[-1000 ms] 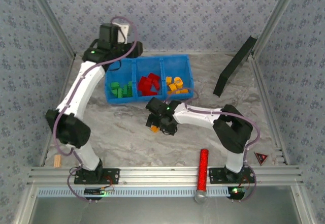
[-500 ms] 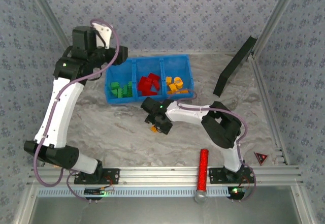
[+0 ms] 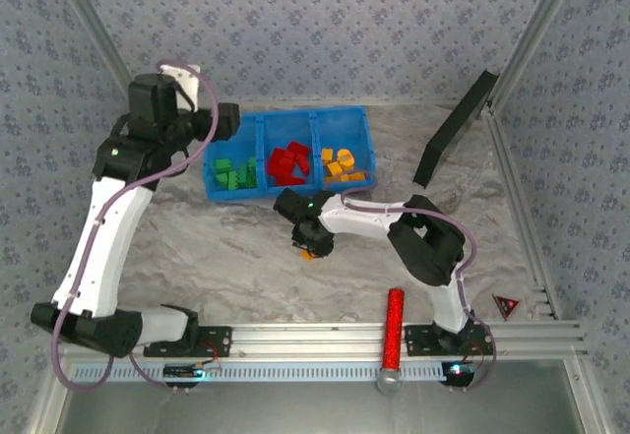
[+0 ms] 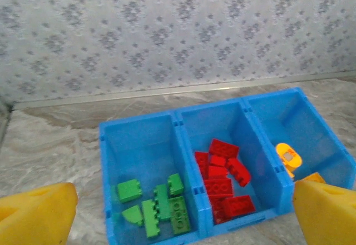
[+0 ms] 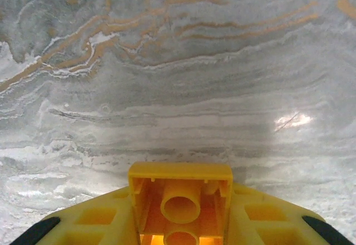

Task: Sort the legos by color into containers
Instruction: Pick up the lego from the center of the table, then place the lego in the container.

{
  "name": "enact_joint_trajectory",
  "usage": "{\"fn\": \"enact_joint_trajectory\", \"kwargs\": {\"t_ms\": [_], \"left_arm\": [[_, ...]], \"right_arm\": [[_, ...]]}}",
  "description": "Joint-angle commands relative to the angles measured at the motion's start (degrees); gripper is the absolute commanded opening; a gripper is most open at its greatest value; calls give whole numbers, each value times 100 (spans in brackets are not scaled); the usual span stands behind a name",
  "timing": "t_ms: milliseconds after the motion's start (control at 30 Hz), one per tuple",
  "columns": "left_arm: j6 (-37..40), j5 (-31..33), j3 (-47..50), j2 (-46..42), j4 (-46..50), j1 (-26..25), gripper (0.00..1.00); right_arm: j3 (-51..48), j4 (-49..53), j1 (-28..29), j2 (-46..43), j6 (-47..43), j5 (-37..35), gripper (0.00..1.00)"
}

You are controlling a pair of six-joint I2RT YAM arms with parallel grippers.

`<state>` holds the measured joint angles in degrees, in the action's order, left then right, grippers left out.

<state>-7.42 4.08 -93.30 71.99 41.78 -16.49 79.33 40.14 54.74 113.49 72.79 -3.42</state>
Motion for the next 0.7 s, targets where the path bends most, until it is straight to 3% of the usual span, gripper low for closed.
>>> {"fn": "enact_joint_trajectory", "kwargs": {"t_ms": [0,133,367,533,667], "left_arm": [[-65,821,183,-392,-112,57,99],[404,1290,538,-736,184,102,99],[435,551,1798,-1439,349,120,99],[550,185,2387,-1636,271,127,99],[448,91,2603,-1624,139,128,99]], "right_arm": [[-50,415,-66,-638,-1174,-560,36],[-370,814,-192,-1488,-2026,-827,36],[-153,947,-1074,-2340,-4051,-1127,35],[500,532,-1898,-1919,-5332,-1164,35],[1164,192,-2450,-1158,-5834,-999,34]]}}
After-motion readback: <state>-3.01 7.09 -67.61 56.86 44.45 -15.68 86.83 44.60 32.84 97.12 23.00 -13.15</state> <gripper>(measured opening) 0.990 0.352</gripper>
